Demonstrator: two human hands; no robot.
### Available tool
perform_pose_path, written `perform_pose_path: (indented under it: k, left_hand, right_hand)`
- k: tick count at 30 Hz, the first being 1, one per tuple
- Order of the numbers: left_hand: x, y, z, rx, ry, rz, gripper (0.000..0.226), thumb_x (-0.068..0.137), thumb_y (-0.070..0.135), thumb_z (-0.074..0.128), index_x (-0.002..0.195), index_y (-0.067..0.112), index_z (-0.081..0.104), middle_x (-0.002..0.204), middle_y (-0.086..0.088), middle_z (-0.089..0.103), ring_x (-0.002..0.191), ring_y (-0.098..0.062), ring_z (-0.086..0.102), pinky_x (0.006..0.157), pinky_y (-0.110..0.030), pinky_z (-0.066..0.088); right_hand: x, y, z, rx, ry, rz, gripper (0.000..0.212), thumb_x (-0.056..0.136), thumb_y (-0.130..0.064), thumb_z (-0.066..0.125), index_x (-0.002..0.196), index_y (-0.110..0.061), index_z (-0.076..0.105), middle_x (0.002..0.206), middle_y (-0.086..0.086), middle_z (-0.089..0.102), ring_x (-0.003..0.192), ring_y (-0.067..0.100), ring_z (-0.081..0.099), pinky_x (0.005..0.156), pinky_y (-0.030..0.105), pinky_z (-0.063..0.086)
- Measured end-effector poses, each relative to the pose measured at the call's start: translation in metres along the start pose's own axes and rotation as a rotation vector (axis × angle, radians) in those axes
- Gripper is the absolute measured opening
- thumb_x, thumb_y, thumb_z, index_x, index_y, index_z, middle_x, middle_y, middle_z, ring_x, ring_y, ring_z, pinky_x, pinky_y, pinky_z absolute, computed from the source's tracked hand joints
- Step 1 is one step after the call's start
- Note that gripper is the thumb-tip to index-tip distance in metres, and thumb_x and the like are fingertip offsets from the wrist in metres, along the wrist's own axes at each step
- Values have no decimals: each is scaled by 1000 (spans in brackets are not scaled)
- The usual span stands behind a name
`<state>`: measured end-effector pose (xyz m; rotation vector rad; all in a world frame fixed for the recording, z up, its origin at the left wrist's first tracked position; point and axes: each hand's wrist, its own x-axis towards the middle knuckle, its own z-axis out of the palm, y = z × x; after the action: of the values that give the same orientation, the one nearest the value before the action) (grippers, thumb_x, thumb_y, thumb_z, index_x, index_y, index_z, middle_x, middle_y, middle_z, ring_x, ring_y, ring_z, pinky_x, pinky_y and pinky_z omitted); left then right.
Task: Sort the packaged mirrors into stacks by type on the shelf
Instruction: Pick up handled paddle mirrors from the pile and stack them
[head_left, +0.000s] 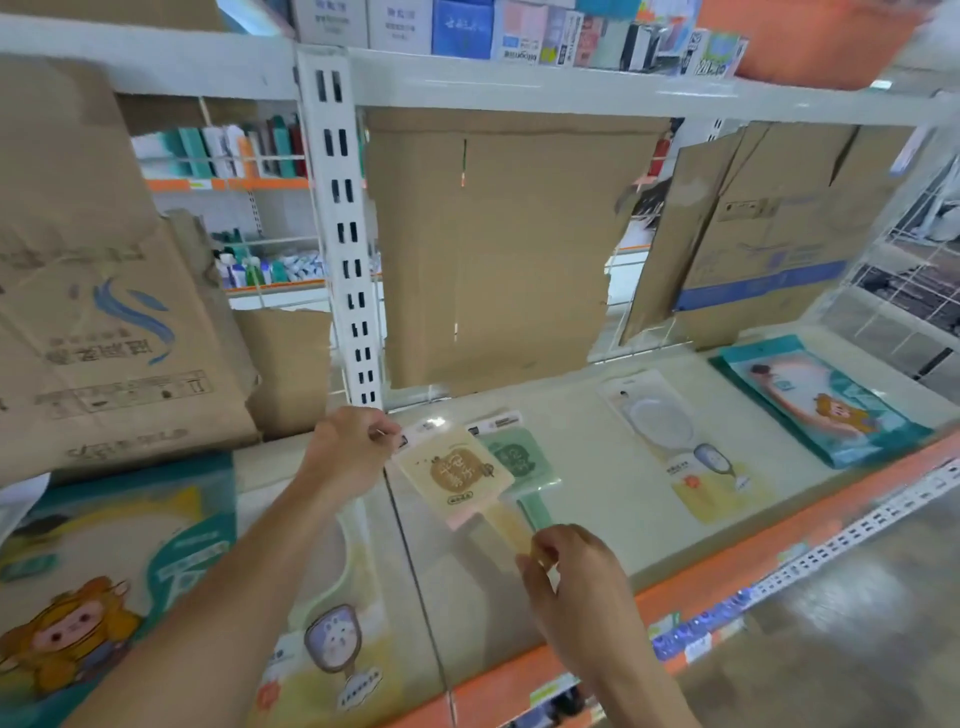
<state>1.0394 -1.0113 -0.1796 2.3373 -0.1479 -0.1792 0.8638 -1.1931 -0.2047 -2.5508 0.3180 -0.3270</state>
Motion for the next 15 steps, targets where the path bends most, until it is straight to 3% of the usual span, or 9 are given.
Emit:
perform_pose_path:
  k: [6, 9, 12, 15]
  left_hand:
    - [30, 28, 43, 23, -91, 20, 11, 91, 19, 59, 92, 21, 70, 93, 2, 66, 76, -11, 58, 52, -17, 38]
    - [40, 37, 62, 12, -89, 14, 11, 92, 17, 58, 90, 21, 69, 93, 1, 65, 80, -14, 58, 61, -22, 41]
    - [45, 38, 78, -15, -58, -4, 13, 92, 15, 58, 93, 19, 69, 91, 5, 62, 84, -11, 56, 70, -21, 42]
    - [49, 37, 88, -30, -27, 2, 14, 90, 14, 59, 93, 18, 72, 90, 4, 66, 82, -10, 57, 70, -18, 40]
  right_hand:
    - [1, 29, 8, -63, 69, -3, 21, 81, -24, 64, 71, -26, 46, 68, -14, 45, 68, 12, 44, 55, 12, 27]
    - [4, 37, 14, -100, 152, -28, 17, 67, -23, 66, 64, -20, 50, 61, -9, 48, 57, 11, 41, 50, 11, 21]
    - [9, 45, 17, -128, 201, -36, 15, 64, -25, 64, 63, -20, 50, 61, -8, 49, 56, 13, 48, 49, 8, 16]
    - [13, 53, 22, -163, 244, -56, 15, 70, -32, 55, 62, -19, 52, 61, -8, 49, 56, 13, 50, 49, 16, 27]
